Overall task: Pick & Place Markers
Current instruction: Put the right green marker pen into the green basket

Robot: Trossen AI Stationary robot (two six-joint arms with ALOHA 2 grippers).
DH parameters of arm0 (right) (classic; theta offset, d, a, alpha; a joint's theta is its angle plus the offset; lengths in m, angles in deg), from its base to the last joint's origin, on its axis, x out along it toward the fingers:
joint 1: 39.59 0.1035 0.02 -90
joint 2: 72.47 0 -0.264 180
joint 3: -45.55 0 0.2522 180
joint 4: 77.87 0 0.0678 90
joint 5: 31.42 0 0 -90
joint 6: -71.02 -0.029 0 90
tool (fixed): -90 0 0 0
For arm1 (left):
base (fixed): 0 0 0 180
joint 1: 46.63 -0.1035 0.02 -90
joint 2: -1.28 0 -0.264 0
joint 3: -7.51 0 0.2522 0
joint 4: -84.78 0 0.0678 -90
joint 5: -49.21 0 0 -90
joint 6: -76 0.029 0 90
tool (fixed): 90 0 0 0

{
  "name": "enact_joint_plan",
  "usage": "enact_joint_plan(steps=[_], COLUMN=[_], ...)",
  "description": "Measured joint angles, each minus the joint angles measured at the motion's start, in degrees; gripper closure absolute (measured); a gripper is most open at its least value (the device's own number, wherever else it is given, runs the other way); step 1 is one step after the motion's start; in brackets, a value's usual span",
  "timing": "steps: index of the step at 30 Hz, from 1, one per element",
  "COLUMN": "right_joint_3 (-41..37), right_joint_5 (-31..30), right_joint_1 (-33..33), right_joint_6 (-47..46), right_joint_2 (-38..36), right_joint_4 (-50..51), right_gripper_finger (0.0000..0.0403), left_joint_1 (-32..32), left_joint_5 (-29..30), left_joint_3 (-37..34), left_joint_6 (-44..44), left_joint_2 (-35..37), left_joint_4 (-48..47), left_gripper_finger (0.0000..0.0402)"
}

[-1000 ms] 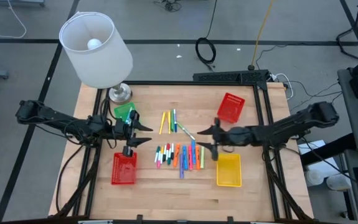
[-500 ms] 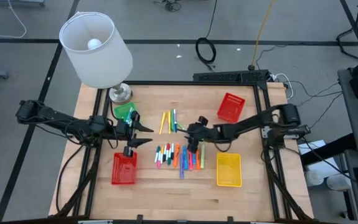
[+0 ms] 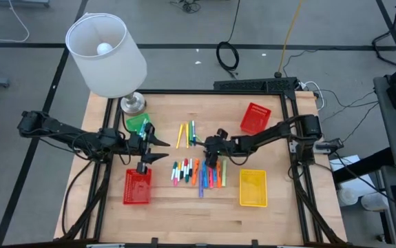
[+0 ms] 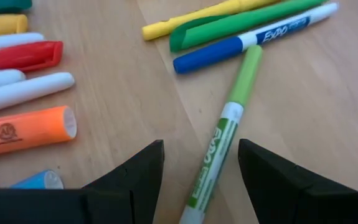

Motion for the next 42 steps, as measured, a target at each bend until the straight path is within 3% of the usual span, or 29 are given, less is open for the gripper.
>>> enact_joint_plan(steps=[3, 8, 22, 32, 42], right_joint_3=[0.0, 0.1, -0.1, -0.2, -0.7], right_joint_5=[6.3, 6.3, 5.3, 5.5, 4.0], right_joint_1=[-1.4, -2.0, -2.7, -2.7, 0.9], right_joint_6=[-2.1, -2.2, 0.1, 4.2, 5.9], right_joint_2=[-0.1, -0.1, 0.1, -0.3, -12.1], right_joint_4=[0.2, 2.4, 5.9, 6.9, 11.8], right_gripper_finger=[0.0207, 0.0223, 0.0386, 0.0385, 0.0384], left_joint_1=[0.0, 0.0, 0.0, 0.0, -0.1], left_joint_5=[0.0, 0.0, 0.0, 0.0, 0.1], left_joint_3=[0.0, 0.0, 0.0, 0.0, 0.0], left_joint_6=[0.0, 0.0, -0.2, -0.2, 0.0], left_joint_2=[0.0, 0.0, 0.0, 0.0, 0.0], left_joint_4=[0.0, 0.0, 0.0, -0.1, -1.5], left_gripper_finger=[0.0236, 0.0236, 0.0236, 0.0236, 0.0236])
